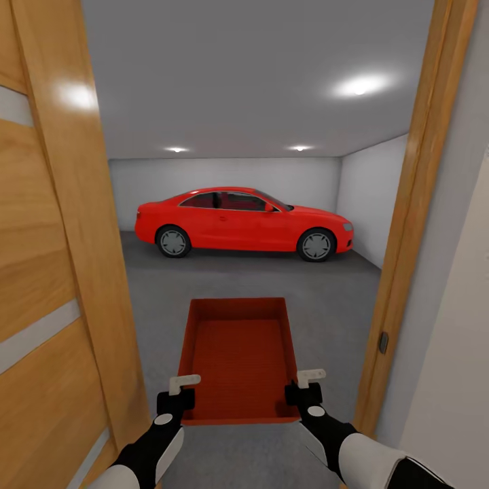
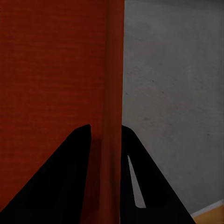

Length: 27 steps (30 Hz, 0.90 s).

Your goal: Move the two storage containers from the living room to the garage. In the garage, place one container on the floor and stack the other container on top of it (either order is fine).

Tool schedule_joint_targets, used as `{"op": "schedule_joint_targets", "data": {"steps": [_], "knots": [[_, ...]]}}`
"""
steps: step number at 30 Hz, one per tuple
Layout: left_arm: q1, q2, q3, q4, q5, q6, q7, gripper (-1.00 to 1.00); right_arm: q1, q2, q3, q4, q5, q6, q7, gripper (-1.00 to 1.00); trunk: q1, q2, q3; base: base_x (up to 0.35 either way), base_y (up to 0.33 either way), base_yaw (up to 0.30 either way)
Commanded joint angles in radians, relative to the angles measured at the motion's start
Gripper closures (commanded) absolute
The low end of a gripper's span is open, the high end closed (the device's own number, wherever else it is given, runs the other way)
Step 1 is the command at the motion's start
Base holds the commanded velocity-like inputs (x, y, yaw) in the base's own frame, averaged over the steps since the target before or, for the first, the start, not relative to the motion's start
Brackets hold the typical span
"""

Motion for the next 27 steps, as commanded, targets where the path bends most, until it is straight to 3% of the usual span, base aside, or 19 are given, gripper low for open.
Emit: {"op": "schedule_joint_targets", "data": {"steps": [1, 2, 3, 15, 27], "knots": [[-0.002, 0.000, -0.003, -0.001, 0.005, -0.003, 0.012, 1.00, -0.001, 0.006, 0.003, -0.002, -0.003, 0.003, 0.002, 1.00, 0.000, -0.001, -0.002, 0.000, -0.007, 0.000], [-0.002, 0.000, -0.005, -0.001, 0.008, -0.003, 0.012, 1.00, -0.001, 0.006, 0.004, -0.002, -0.004, 0.004, 0.002, 1.00, 0.000, -0.001, -0.002, 0.000, -0.004, 0.000], [-0.002, 0.000, 0.017, -0.002, -0.006, -0.003, 0.012, 1.00, -0.001, 0.009, -0.240, -0.002, 0.218, 0.005, 0.016, 1.00, 0.000, -0.001, -0.002, 0.000, -0.003, 0.000], [-0.001, 0.000, 0.018, -0.002, -0.006, -0.005, 0.013, 1.00, -0.001, 0.009, -0.240, -0.002, 0.218, 0.005, 0.016, 1.00, 0.000, -0.001, -0.002, 0.010, 0.000, 0.000], [-0.001, 0.000, 0.018, 0.002, -0.006, -0.006, 0.012, 1.00, -0.001, 0.009, -0.240, -0.002, 0.217, 0.005, 0.016, 1.00, 0.000, -0.001, -0.002, 0.279, 0.000, 0.000]]}}
